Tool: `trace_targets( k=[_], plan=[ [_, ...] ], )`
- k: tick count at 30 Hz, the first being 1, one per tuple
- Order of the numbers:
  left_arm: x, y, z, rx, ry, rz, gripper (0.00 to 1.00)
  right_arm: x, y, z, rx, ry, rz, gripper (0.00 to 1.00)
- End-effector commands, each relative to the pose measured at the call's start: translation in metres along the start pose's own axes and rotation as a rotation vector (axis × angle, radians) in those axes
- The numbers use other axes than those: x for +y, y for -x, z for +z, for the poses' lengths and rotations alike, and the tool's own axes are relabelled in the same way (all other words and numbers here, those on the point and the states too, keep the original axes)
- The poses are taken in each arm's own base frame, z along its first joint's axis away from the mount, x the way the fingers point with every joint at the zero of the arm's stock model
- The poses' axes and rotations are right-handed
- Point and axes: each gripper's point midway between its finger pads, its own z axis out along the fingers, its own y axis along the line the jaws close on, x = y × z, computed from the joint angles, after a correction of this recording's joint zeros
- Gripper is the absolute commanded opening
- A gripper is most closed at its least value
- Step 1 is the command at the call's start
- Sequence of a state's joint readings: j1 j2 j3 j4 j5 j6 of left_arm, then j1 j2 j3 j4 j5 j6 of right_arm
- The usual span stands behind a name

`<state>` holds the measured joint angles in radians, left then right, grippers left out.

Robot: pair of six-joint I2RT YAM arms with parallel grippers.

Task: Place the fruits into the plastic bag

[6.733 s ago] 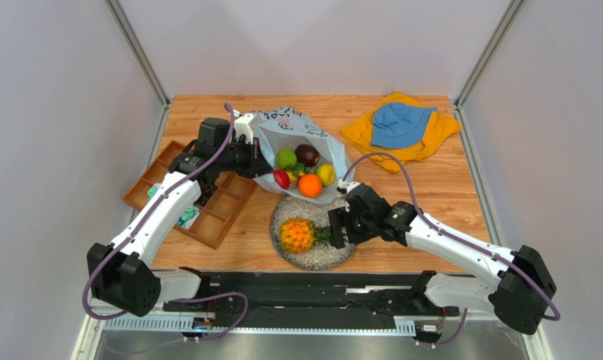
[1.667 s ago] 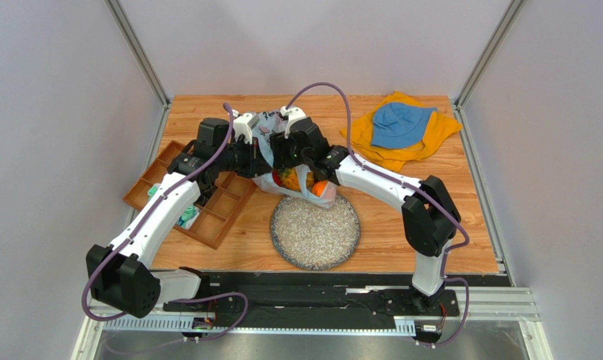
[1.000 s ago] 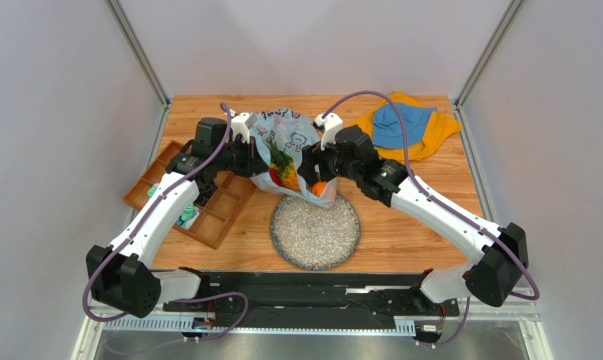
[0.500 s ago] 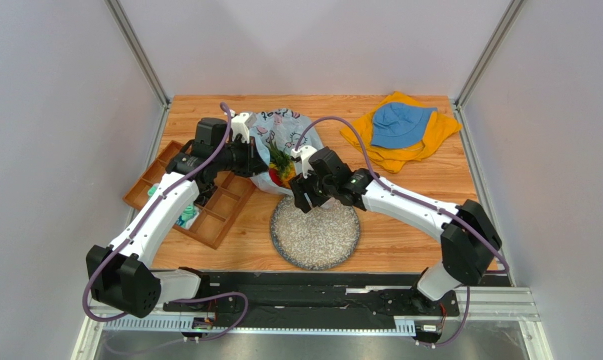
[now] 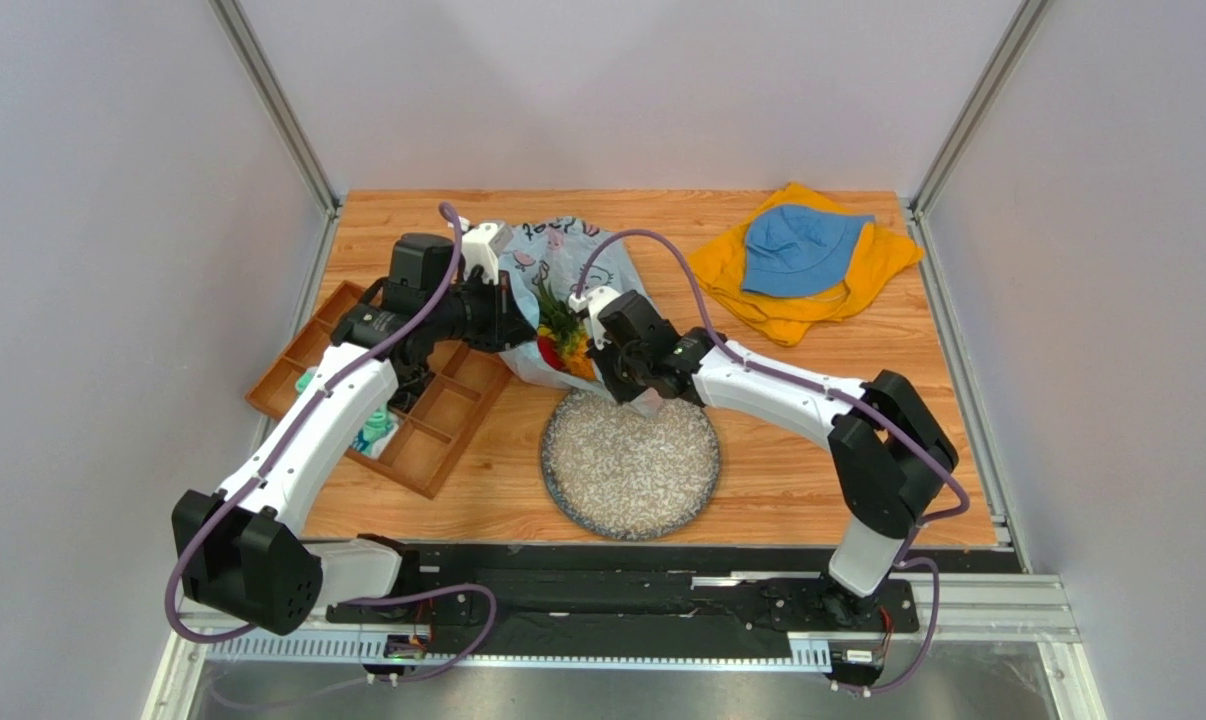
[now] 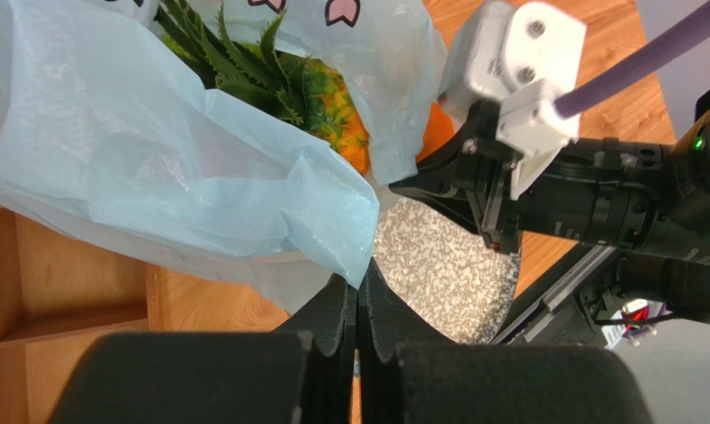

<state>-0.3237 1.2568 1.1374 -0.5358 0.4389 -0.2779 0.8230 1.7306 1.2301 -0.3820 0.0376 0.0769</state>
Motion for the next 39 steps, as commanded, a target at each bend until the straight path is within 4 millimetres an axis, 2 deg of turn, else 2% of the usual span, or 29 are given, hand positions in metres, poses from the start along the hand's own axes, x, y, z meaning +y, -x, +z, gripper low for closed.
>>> trace_targets(
  k=[1, 6, 7, 9, 10, 12, 13, 14, 15, 16, 17, 19, 20, 22, 23, 26, 29, 30, 31, 32, 33, 35, 36, 38, 39],
  plan=[
    [-0.007, 0.038, -0.011, -0.088, -0.002, 0.065, 0.00, -0.030, 0.052, -0.039, -0.130, -0.051, 0.048, 0.00],
    [-0.006, 0.063, -0.021, -0.133, 0.017, 0.062, 0.00, -0.048, 0.108, -0.102, -0.293, 0.009, 0.102, 0.00],
    [-0.010, 0.075, -0.024, -0.157, 0.012, 0.069, 0.00, -0.056, 0.116, -0.110, -0.311, 0.011, 0.117, 0.00],
    [-0.010, 0.084, -0.022, -0.155, 0.008, 0.060, 0.00, -0.066, 0.131, -0.126, -0.357, 0.005, 0.137, 0.00],
    [-0.018, 0.104, -0.030, -0.197, -0.001, 0.080, 0.00, -0.074, 0.151, -0.142, -0.414, 0.007, 0.154, 0.00],
    [-0.019, 0.119, -0.028, -0.204, 0.002, 0.083, 0.00, -0.086, 0.173, -0.163, -0.480, 0.000, 0.166, 0.00],
    [-0.029, 0.142, -0.040, -0.253, -0.005, 0.107, 0.00, -0.099, 0.196, -0.188, -0.553, -0.022, 0.177, 0.00],
    [-0.032, 0.149, -0.044, -0.258, -0.005, 0.110, 0.00, -0.104, 0.209, -0.205, -0.597, -0.033, 0.180, 0.00],
    [-0.038, 0.166, -0.050, -0.291, -0.009, 0.132, 0.00, -0.115, 0.218, -0.219, -0.633, -0.052, 0.187, 0.00],
    [-0.040, 0.172, -0.053, -0.302, -0.011, 0.141, 0.00, -0.117, 0.234, -0.242, -0.694, -0.056, 0.181, 0.00],
    [-0.042, 0.176, -0.055, -0.310, -0.012, 0.148, 0.00, -0.120, 0.239, -0.250, -0.716, -0.062, 0.181, 0.00],
    [-0.040, 0.183, -0.057, -0.326, 0.001, 0.156, 0.00, -0.129, 0.244, -0.257, -0.736, -0.081, 0.188, 0.00],
    [-0.037, 0.183, -0.055, -0.326, 0.008, 0.152, 0.00, -0.132, 0.242, -0.255, -0.731, -0.081, 0.199, 0.00],
    [-0.029, 0.177, -0.047, -0.306, 0.013, 0.132, 0.00, -0.140, 0.235, -0.244, -0.707, -0.078, 0.221, 0.00],
    [-0.027, 0.174, -0.043, -0.296, 0.010, 0.124, 0.00, -0.142, 0.225, -0.226, -0.665, -0.071, 0.241, 0.00],
    [-0.014, 0.161, -0.020, -0.231, -0.003, 0.078, 0.00, -0.154, 0.214, -0.209, -0.624, -0.090, 0.277, 0.00],
    [-0.020, 0.173, -0.015, -0.227, -0.061, 0.059, 0.00, -0.164, 0.224, -0.216, -0.653, -0.103, 0.299, 0.00],
    [-0.023, 0.179, -0.015, -0.233, -0.077, 0.054, 0.00, -0.168, 0.236, -0.233, -0.696, -0.113, 0.297, 0.00],
    [-0.027, 0.185, -0.017, -0.242, -0.093, 0.051, 0.00, -0.170, 0.243, -0.242, -0.719, -0.119, 0.297, 0.00],
    [-0.037, 0.200, -0.023, -0.268, -0.129, 0.049, 0.00, -0.172, 0.249, -0.247, -0.735, -0.125, 0.299, 0.00],
    [-0.043, 0.209, -0.027, -0.288, -0.144, 0.051, 0.00, -0.173, 0.263, -0.273, -0.791, -0.141, 0.287, 0.00],
    [-0.059, 0.235, -0.042, -0.353, -0.185, 0.064, 0.00, -0.177, 0.275, -0.293, -0.841, -0.164, 0.281, 0.00],
    [-0.061, 0.243, -0.047, -0.373, -0.195, 0.063, 0.00, -0.180, 0.284, -0.310, -0.882, -0.179, 0.274, 0.00],
    [-0.072, 0.263, -0.059, -0.419, -0.241, 0.058, 0.00, -0.185, 0.291, -0.324, -0.917, -0.200, 0.270, 0.00],
    [-0.069, 0.269, -0.062, -0.432, -0.251, 0.046, 0.00, -0.193, 0.292, -0.327, -0.926, -0.221, 0.276, 0.00]
  ],
)
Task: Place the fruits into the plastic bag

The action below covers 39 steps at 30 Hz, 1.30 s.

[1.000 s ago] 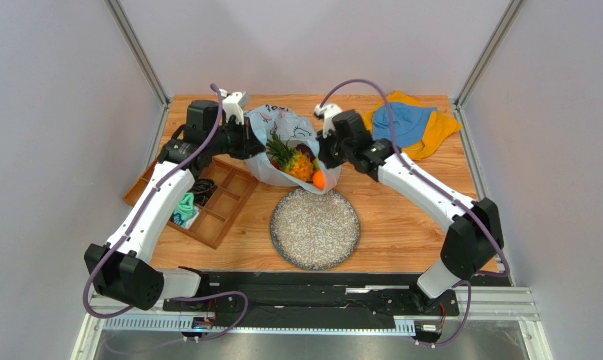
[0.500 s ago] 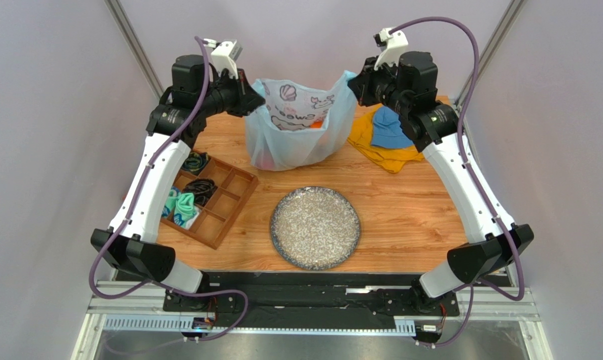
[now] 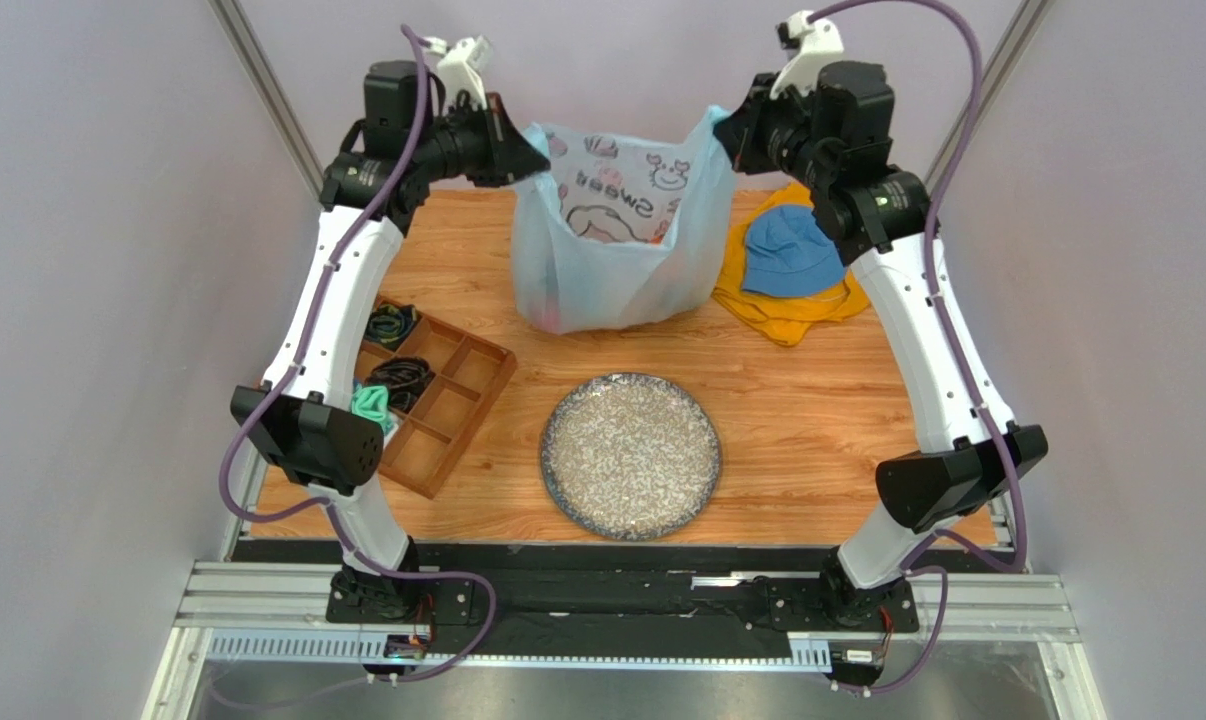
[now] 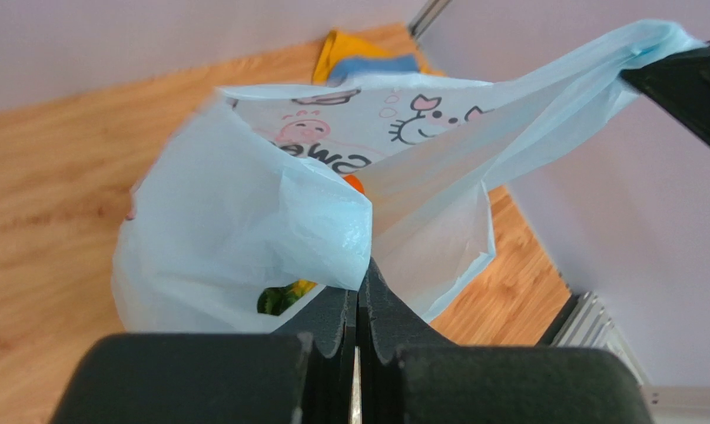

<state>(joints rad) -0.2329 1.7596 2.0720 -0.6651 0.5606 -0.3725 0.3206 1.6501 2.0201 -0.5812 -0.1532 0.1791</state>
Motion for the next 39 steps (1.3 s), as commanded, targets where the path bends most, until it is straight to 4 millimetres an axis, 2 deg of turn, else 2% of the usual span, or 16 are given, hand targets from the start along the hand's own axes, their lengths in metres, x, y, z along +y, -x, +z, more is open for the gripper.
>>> trace_targets(
  k=[1, 3, 4, 9, 17, 22, 24, 25, 26, 27, 28, 30, 31, 32, 34, 39],
  plan=[
    [-0.044, 0.074, -0.032, -0.192, -0.157, 0.002, 0.00, -0.002, 0.088, -0.033, -0.247, -0.026, -0.017, 0.00],
    [-0.036, 0.080, -0.029, -0.202, -0.176, -0.022, 0.00, -0.017, 0.088, -0.029, -0.246, -0.055, -0.006, 0.00],
    [-0.034, 0.082, -0.026, -0.209, -0.192, -0.028, 0.00, -0.026, 0.080, -0.020, -0.223, -0.068, 0.012, 0.00],
    [-0.009, 0.057, 0.009, -0.118, -0.231, -0.091, 0.00, -0.058, 0.047, 0.005, -0.147, -0.106, 0.068, 0.00],
    [0.036, 0.012, 0.043, -0.043, -0.169, -0.121, 0.00, -0.070, 0.004, 0.042, -0.056, -0.091, 0.118, 0.00],
    [0.046, 0.001, 0.048, -0.021, -0.148, -0.065, 0.00, -0.066, -0.012, 0.050, -0.008, -0.053, 0.151, 0.00],
    [0.044, 0.001, 0.046, -0.023, -0.151, -0.044, 0.07, -0.065, -0.012, 0.048, -0.010, -0.049, 0.150, 0.03],
    [0.041, 0.005, 0.043, -0.037, -0.155, -0.016, 0.14, -0.066, -0.014, 0.048, -0.006, -0.049, 0.147, 0.10],
    [0.040, 0.005, 0.042, -0.039, -0.156, -0.008, 0.35, -0.064, -0.015, 0.046, -0.003, -0.046, 0.147, 0.17],
    [0.038, 0.006, 0.040, -0.047, -0.158, 0.006, 0.47, -0.063, -0.016, 0.046, -0.001, -0.039, 0.146, 0.23],
    [0.035, 0.010, 0.035, -0.065, -0.157, 0.032, 0.57, -0.063, -0.016, 0.042, 0.000, -0.036, 0.140, 0.39],
    [0.030, 0.016, 0.030, -0.095, -0.158, 0.066, 0.79, -0.058, -0.013, 0.038, -0.007, -0.023, 0.137, 0.54],
    [0.029, 0.018, 0.024, -0.111, -0.139, 0.085, 0.81, -0.056, -0.011, 0.033, -0.013, -0.020, 0.134, 0.65],
    [0.028, 0.020, 0.021, -0.124, -0.127, 0.099, 0.89, -0.055, -0.012, 0.031, -0.009, -0.018, 0.130, 0.69],
    [0.029, 0.025, 0.010, -0.169, -0.082, 0.126, 0.91, -0.053, -0.014, 0.027, -0.004, -0.011, 0.128, 0.76],
    [0.025, 0.037, -0.011, -0.245, -0.040, 0.144, 0.94, -0.045, -0.013, 0.004, -0.017, 0.006, 0.120, 0.80]
  ],
)
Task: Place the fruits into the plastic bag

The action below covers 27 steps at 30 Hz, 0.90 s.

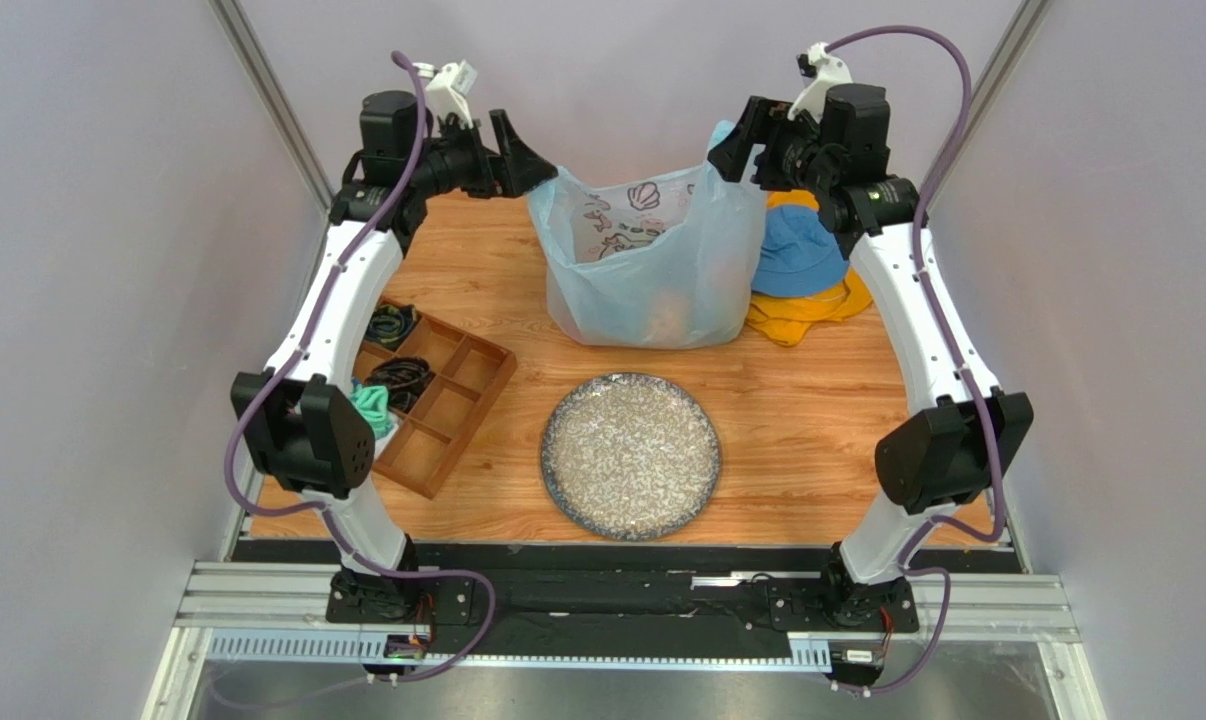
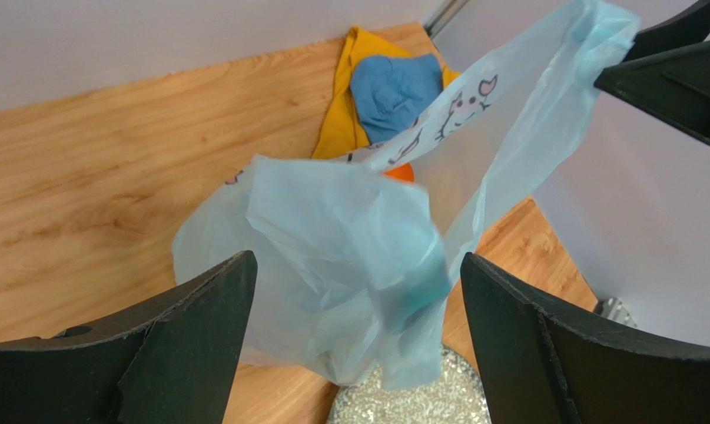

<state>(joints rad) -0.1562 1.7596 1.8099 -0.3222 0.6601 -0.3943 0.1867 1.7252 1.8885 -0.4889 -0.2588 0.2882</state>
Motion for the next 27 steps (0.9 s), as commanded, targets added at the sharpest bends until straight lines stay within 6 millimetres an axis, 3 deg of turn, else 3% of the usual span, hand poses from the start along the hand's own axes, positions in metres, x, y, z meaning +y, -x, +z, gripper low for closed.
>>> trace_targets(
  k=[1, 2, 3, 7, 9, 11, 12, 13, 14, 15, 16, 17, 18, 20, 21, 23, 24, 26, 27],
  plan=[
    [-0.026, 0.051, -0.035, -0.182, 0.017, 0.138, 0.94, 0.024, 0.031, -0.039, -0.110, 0.070, -0.039, 0.82],
    [-0.024, 0.053, -0.039, -0.195, 0.026, 0.136, 0.95, 0.028, 0.040, -0.050, -0.145, 0.085, -0.045, 0.82],
    [-0.025, 0.058, -0.043, -0.216, 0.024, 0.127, 0.95, 0.027, 0.033, -0.051, -0.127, 0.099, -0.017, 0.83],
    [-0.011, 0.060, -0.062, -0.247, 0.080, 0.085, 0.95, 0.015, 0.035, -0.068, -0.147, 0.090, 0.053, 0.83],
    [-0.003, 0.060, -0.079, -0.260, 0.136, 0.072, 0.96, 0.002, 0.040, -0.083, -0.189, 0.037, 0.059, 0.83],
    [0.016, 0.051, -0.093, -0.262, 0.209, 0.039, 0.96, -0.016, 0.025, -0.085, -0.177, -0.034, 0.062, 0.84],
    [0.010, 0.052, -0.107, -0.278, 0.225, 0.046, 0.96, -0.024, 0.023, -0.091, -0.194, -0.086, 0.057, 0.84],
    [0.016, 0.037, -0.109, -0.258, 0.251, 0.029, 0.96, -0.031, 0.013, -0.100, -0.191, -0.119, 0.046, 0.83],
    [0.030, 0.037, -0.124, -0.274, 0.298, 0.024, 0.97, -0.033, 0.011, -0.107, -0.202, -0.145, 0.045, 0.83],
    [0.034, 0.030, -0.133, -0.272, 0.323, 0.013, 0.97, -0.044, 0.006, -0.112, -0.214, -0.202, 0.044, 0.83],
    [0.034, 0.020, -0.145, -0.268, 0.335, 0.004, 0.97, -0.041, 0.011, -0.130, -0.253, -0.218, 0.036, 0.83],
    [0.042, 0.016, -0.157, -0.272, 0.367, -0.006, 0.98, -0.051, -0.007, -0.131, -0.228, -0.257, 0.040, 0.83],
    [0.036, 0.010, -0.171, -0.270, 0.384, 0.018, 0.98, -0.066, -0.009, -0.141, -0.253, -0.343, 0.049, 0.83],
    [0.044, -0.008, -0.183, -0.249, 0.439, 0.026, 0.98, -0.075, -0.024, -0.160, -0.269, -0.403, 0.052, 0.83],
    [0.036, -0.014, -0.194, -0.242, 0.459, 0.062, 0.99, -0.083, -0.027, -0.168, -0.291, -0.450, 0.053, 0.83],
    [0.037, -0.030, -0.200, -0.223, 0.483, 0.072, 0.99, -0.089, -0.041, -0.182, -0.319, -0.478, 0.049, 0.83],
    [0.028, -0.032, -0.209, -0.237, 0.487, 0.100, 0.99, -0.094, -0.047, -0.185, -0.329, -0.501, 0.052, 0.83],
    [0.030, -0.045, -0.213, -0.237, 0.507, 0.108, 0.99, -0.094, -0.048, -0.197, -0.371, -0.509, 0.048, 0.83],
    [0.027, -0.052, -0.218, -0.244, 0.510, 0.119, 0.99, -0.100, -0.063, -0.195, -0.347, -0.524, 0.050, 0.83]
  ],
)
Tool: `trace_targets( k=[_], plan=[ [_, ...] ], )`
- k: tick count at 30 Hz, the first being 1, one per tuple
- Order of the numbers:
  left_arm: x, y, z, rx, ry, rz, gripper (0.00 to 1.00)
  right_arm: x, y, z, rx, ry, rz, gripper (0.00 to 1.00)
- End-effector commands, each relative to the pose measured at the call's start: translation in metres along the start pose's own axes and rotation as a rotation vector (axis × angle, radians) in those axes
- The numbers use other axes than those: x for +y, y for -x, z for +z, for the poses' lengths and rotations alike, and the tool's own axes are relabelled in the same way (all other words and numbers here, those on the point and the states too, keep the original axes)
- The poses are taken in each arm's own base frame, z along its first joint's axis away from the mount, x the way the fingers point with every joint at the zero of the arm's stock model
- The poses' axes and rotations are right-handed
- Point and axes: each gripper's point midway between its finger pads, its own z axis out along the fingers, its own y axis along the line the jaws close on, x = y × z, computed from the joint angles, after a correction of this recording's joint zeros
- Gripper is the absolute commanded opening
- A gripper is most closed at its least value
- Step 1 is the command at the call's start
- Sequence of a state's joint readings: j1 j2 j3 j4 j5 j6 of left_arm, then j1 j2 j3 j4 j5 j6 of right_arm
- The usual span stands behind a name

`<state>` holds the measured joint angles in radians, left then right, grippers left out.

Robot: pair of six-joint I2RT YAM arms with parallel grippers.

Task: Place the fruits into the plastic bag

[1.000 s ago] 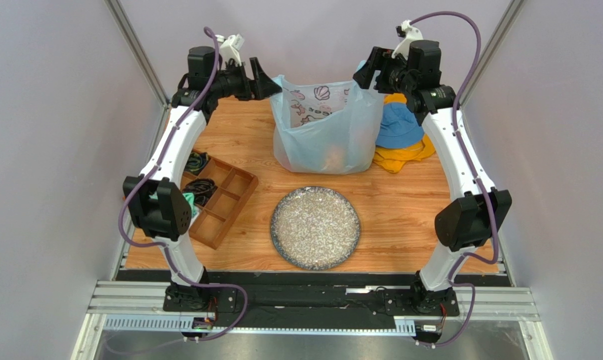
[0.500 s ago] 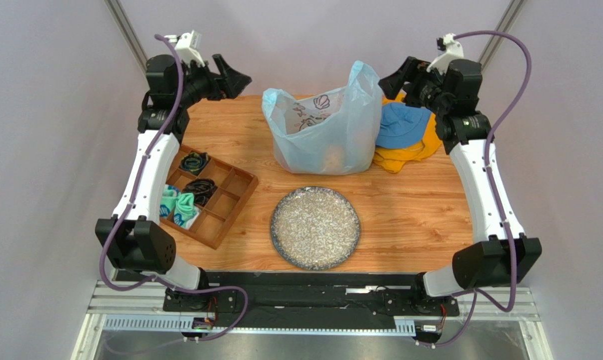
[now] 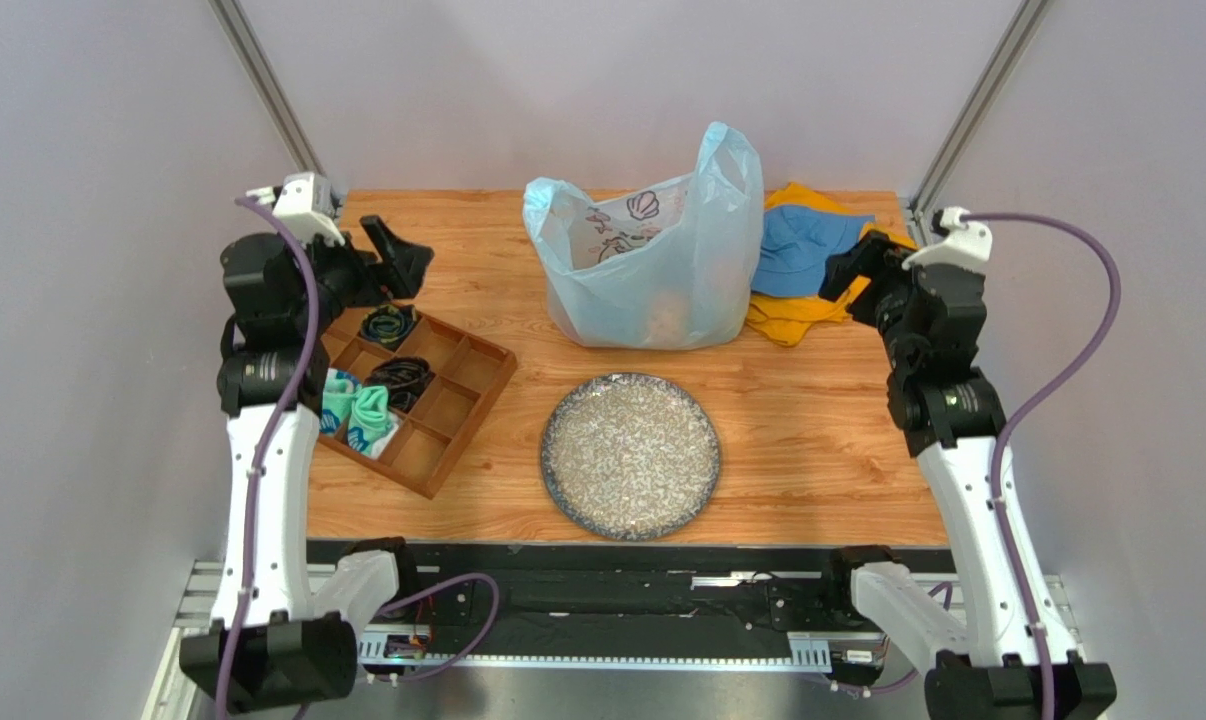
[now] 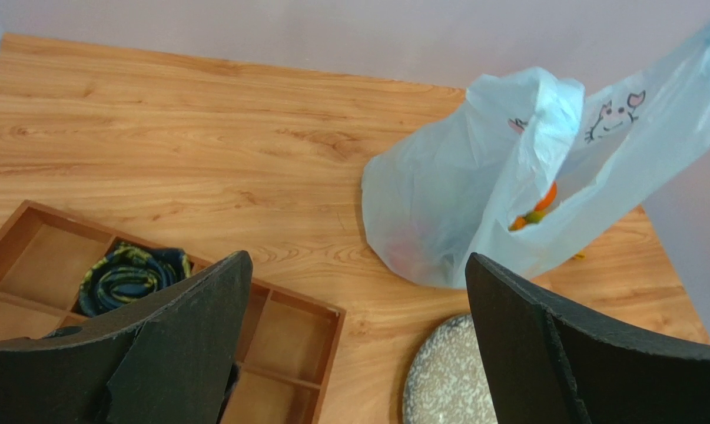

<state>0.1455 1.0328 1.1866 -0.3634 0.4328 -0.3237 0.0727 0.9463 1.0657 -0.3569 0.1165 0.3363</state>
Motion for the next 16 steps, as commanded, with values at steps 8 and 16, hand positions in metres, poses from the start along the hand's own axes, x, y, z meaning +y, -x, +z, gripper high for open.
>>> trace_targets(
  k=[8, 16],
  plan=[
    [0.007, -0.015, -0.033, -0.033, 0.068, 0.118, 0.99, -0.032, -0.022, -0.005, -0.064, -0.103, -0.024, 0.83],
    [0.004, -0.020, -0.035, -0.039, 0.045, 0.138, 0.99, -0.034, -0.025, -0.004, -0.057, -0.106, -0.030, 0.82]
  ],
)
